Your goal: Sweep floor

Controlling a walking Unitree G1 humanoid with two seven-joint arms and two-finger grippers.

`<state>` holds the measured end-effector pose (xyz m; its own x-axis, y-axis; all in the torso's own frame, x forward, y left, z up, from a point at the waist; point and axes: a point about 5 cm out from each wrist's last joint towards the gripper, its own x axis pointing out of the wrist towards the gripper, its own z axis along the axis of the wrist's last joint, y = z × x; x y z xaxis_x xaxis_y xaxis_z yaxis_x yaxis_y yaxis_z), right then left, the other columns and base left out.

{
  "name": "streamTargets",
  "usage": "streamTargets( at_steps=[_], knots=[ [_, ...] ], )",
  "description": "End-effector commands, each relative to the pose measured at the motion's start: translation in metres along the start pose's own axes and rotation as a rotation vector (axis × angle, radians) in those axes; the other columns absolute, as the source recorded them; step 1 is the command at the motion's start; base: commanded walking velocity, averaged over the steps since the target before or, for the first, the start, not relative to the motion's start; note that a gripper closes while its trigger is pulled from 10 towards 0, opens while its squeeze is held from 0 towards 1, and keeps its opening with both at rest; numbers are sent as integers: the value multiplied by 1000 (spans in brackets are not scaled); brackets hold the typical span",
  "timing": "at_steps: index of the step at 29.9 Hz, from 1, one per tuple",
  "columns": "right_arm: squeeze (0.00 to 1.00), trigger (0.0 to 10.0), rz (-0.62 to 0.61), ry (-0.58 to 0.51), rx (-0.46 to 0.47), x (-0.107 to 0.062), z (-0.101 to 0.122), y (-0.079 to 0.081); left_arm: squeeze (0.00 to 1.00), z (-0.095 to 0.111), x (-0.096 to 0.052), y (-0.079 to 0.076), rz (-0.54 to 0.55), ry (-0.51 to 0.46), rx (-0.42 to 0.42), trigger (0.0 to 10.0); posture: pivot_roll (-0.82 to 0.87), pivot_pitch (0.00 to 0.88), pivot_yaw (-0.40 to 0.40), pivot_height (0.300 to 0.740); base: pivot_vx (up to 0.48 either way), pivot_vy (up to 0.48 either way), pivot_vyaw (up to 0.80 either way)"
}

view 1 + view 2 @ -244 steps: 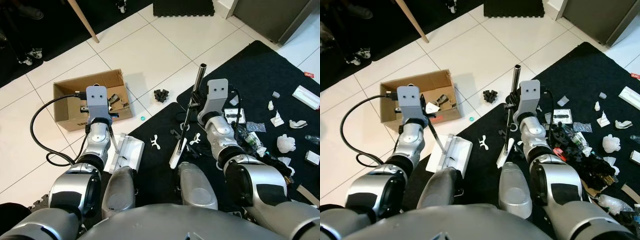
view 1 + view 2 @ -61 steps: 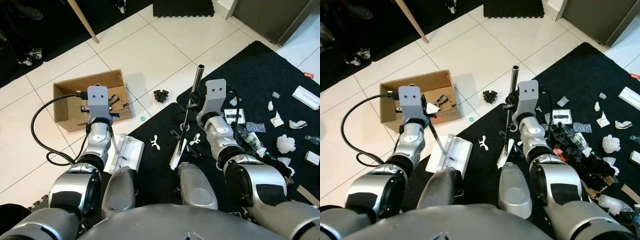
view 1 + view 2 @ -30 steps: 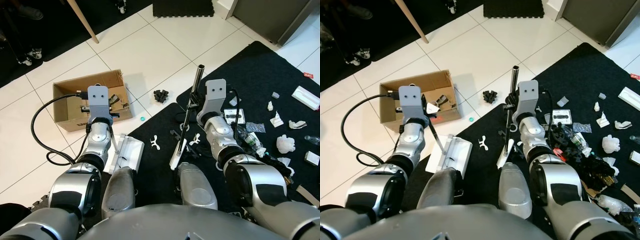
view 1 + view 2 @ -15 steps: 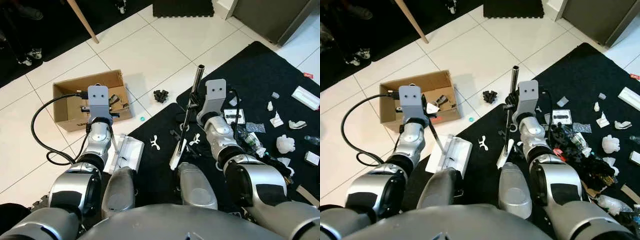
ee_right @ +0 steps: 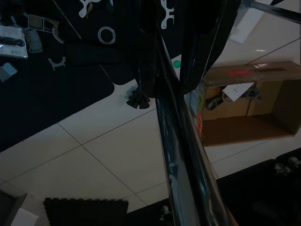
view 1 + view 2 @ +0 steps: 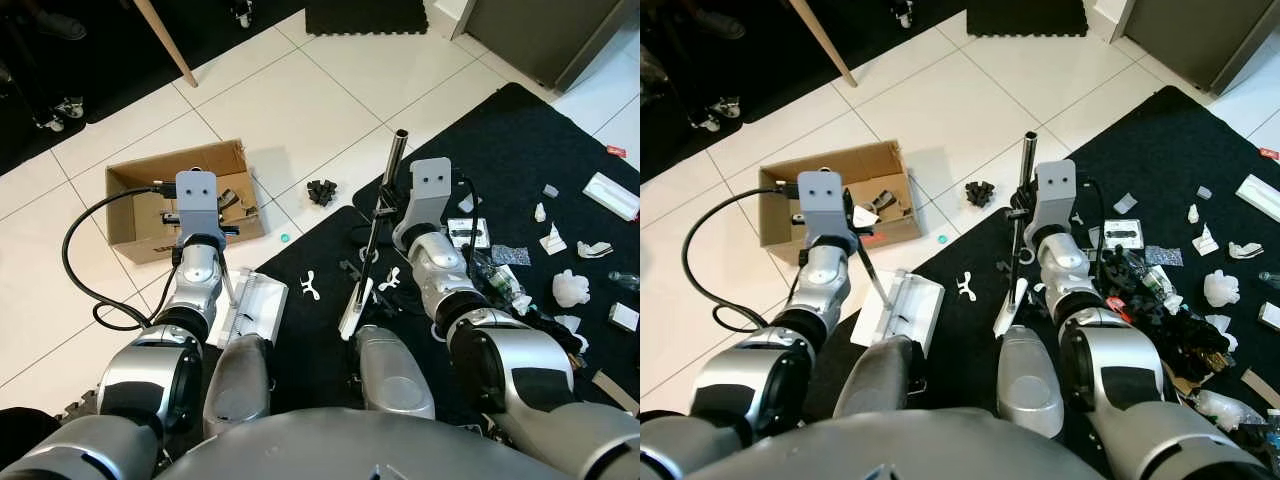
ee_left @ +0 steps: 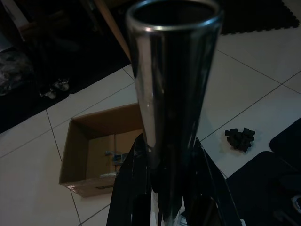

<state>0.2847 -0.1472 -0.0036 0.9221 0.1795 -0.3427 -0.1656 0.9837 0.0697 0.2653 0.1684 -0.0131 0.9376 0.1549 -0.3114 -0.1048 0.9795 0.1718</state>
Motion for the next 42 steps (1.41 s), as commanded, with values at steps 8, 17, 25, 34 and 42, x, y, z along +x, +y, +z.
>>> streamTargets(
  at_steps=[8,17,25,34,42],
  knots=[
    [0,10000,10,52,-7,-2,-9,5,0,-32,-12,17,12,157,106,10000,-24,0,29,740,0,0,0],
    [0,10000,7,55,6,-2,-9,5,0,-33,-12,17,6,162,107,10000,-22,0,31,740,0,0,0],
    [0,10000,1,61,61,-2,-10,1,0,-34,-13,15,-4,179,86,10000,-14,0,26,740,0,0,0],
    [0,10000,11,62,122,-3,-10,-1,0,-36,-13,16,1,192,74,10000,1,0,17,740,0,0,0],
    [0,10000,27,62,135,-3,-11,0,0,-37,-14,18,19,198,70,10000,7,0,12,740,0,0,0]
  ],
)
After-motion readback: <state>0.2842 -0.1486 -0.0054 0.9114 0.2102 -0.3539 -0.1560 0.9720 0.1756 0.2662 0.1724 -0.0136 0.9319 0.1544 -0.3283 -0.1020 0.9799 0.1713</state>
